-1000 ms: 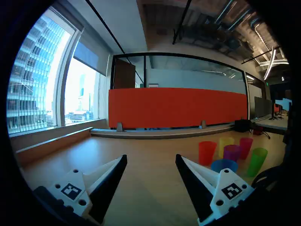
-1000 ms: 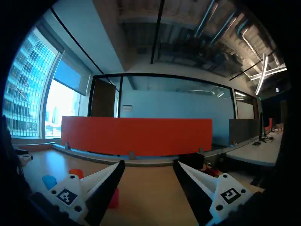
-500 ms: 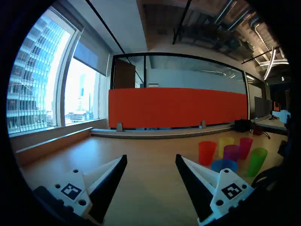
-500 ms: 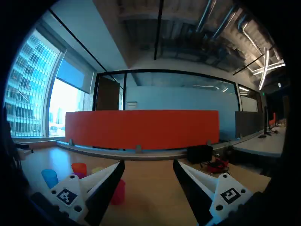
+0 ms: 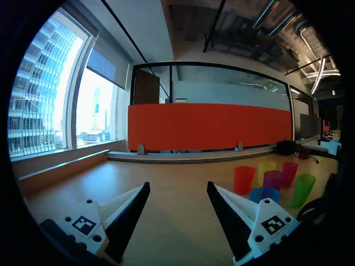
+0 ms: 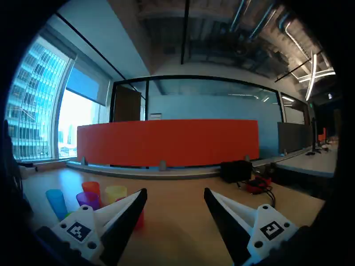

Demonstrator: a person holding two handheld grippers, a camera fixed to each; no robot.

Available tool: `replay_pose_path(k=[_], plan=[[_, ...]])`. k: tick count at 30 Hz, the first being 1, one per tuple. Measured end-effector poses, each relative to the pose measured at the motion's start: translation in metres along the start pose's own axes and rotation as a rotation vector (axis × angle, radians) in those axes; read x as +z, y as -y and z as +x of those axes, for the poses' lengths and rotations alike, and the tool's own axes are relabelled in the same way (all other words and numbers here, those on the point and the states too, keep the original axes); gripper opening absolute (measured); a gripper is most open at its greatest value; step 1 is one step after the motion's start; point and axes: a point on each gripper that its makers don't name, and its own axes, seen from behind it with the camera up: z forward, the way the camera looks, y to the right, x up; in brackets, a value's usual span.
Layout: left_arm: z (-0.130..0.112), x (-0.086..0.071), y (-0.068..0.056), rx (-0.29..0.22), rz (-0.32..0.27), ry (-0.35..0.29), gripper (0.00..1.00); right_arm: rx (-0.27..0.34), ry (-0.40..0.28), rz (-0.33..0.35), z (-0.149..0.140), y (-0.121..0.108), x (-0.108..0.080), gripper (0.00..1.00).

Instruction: Pour water

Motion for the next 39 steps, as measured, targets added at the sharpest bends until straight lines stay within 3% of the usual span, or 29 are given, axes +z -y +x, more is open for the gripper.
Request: replay_pose_path(k=[12,28,39], plan=[[0.000,0.000,0.000,0.000,0.000,0.000,0.96,0.029,0.020,-0.017,-0.013,-0.011,0.003,0.99],[0.000,0.000,0.000,0.000,0.000,0.000,0.96,-0.021,0.051,-0.013,-0.023,-0.002,0.002,0.99],[0.000,0.000,0.000,0.000,0.000,0.000,0.96,-0.022,0.054,-0.014,-0.024,-0.001,0.003,0.99]])
